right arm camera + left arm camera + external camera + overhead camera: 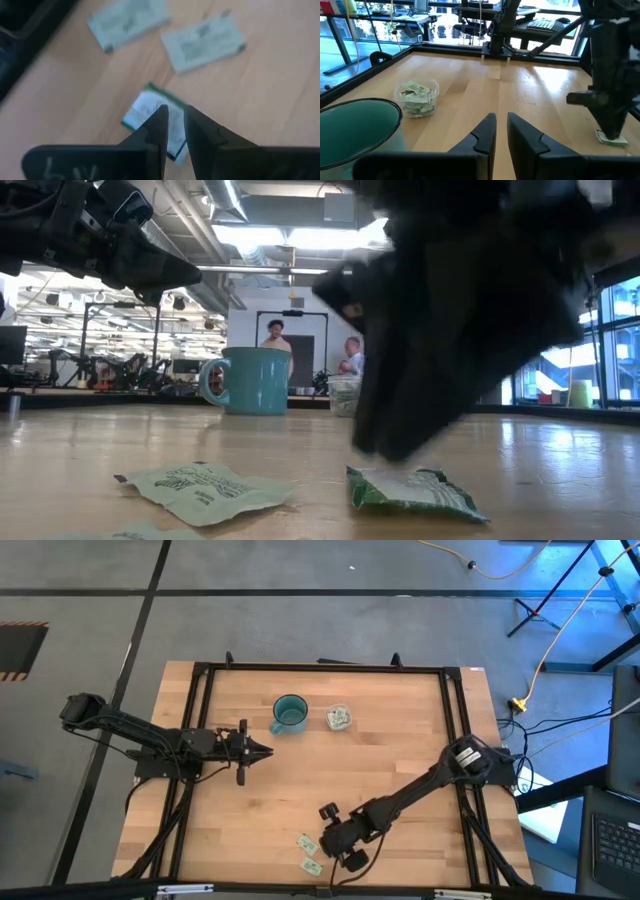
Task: Pick and place items into bin
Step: Put the green stevia packet into the transparent bin
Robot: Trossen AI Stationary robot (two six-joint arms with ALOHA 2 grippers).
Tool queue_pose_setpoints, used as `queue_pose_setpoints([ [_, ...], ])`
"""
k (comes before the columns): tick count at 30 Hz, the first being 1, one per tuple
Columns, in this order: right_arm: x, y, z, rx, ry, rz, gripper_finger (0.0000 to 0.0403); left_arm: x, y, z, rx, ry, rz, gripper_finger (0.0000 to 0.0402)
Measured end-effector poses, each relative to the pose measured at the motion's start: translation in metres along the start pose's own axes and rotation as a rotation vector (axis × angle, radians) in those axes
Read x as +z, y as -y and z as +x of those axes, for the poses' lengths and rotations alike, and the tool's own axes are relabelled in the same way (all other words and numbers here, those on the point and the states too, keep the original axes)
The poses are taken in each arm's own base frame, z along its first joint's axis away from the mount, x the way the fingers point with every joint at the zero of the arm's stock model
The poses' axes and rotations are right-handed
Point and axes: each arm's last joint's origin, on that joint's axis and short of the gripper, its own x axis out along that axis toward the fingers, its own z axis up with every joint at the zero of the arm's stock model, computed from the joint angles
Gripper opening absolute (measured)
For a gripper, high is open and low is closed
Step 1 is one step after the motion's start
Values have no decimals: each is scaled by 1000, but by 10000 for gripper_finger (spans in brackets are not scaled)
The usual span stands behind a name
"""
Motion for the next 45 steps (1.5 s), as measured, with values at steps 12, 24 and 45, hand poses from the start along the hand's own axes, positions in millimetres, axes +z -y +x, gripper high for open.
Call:
queue_pose_setpoints([
  [12, -6, -2, 10, 14, -40, 22, 63, 0, 0, 0, 0, -3, 1, 42],
  [24, -6, -2, -8, 19, -77, 17, 6, -1, 0, 0, 1, -8, -6, 40],
  [45, -10, 149, -203, -652, 49, 236, 2, -2, 0, 0, 2, -21, -2, 42],
])
